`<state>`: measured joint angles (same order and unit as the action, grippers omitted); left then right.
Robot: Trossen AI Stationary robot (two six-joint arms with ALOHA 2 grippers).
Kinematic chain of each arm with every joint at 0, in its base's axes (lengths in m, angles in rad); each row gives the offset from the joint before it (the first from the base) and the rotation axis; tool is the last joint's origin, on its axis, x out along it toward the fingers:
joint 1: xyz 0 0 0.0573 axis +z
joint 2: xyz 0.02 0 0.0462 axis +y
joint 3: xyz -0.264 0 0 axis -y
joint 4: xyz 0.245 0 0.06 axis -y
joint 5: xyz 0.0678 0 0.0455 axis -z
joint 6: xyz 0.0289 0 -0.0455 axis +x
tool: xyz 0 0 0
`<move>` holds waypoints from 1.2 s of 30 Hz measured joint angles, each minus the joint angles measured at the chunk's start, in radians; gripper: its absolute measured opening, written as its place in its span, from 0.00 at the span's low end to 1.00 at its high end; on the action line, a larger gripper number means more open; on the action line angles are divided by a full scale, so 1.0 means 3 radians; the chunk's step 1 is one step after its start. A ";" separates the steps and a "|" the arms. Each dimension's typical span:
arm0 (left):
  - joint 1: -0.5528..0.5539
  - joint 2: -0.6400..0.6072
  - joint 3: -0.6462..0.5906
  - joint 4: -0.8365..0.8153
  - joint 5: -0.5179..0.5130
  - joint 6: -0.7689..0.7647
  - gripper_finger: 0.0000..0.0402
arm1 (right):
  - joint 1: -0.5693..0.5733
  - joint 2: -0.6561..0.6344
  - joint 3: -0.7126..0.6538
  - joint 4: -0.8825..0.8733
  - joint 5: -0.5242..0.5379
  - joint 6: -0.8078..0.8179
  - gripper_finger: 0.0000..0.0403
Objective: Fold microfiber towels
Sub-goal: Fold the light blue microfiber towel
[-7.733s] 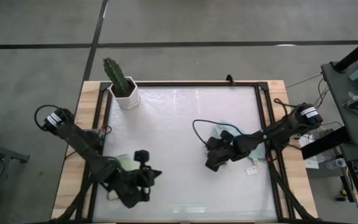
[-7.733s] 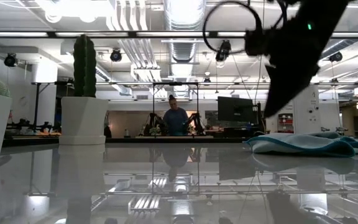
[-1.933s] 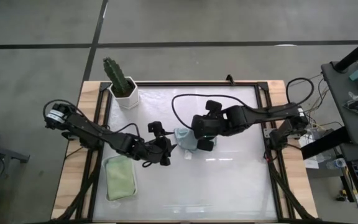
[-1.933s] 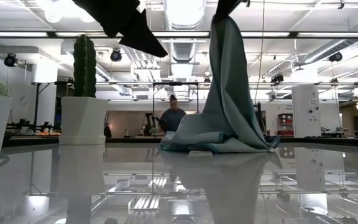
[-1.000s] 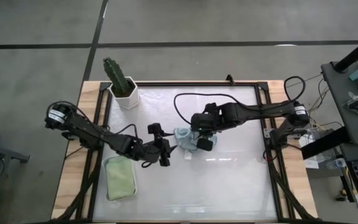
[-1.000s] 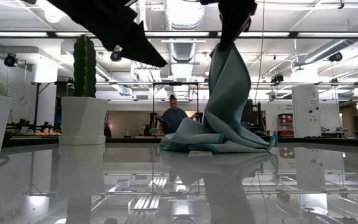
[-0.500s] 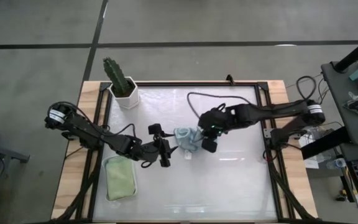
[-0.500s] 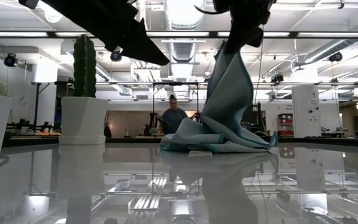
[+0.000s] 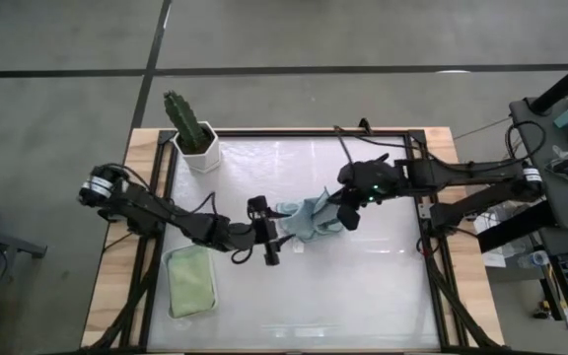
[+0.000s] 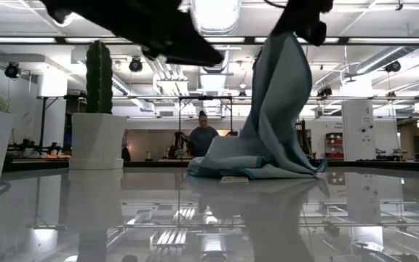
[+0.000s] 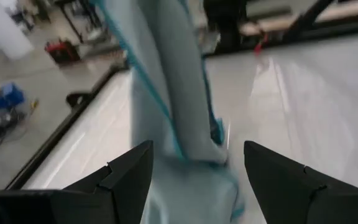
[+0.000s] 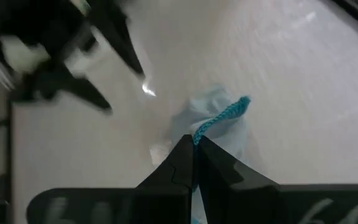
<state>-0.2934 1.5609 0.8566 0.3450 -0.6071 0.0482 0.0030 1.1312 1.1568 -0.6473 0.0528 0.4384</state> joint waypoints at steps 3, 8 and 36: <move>0.0062 0.0223 0.0003 0.0603 0.0027 0.0179 0.59 | 0.0002 -0.0098 0.0008 0.0116 -0.0001 0.0028 0.02; 0.0197 0.0481 0.0049 0.1469 0.0024 0.0379 0.59 | 0.0002 -0.0181 0.0145 0.0111 0.0001 -0.0010 0.02; 0.0368 0.1119 0.0354 0.1963 -0.0281 0.0378 0.38 | 0.0028 -0.0197 0.0524 0.0421 0.0081 -0.0103 0.02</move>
<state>-0.1829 1.8965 0.9627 0.9339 -0.6914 0.1617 0.0112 1.0722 1.3141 -0.5209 0.0773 0.4077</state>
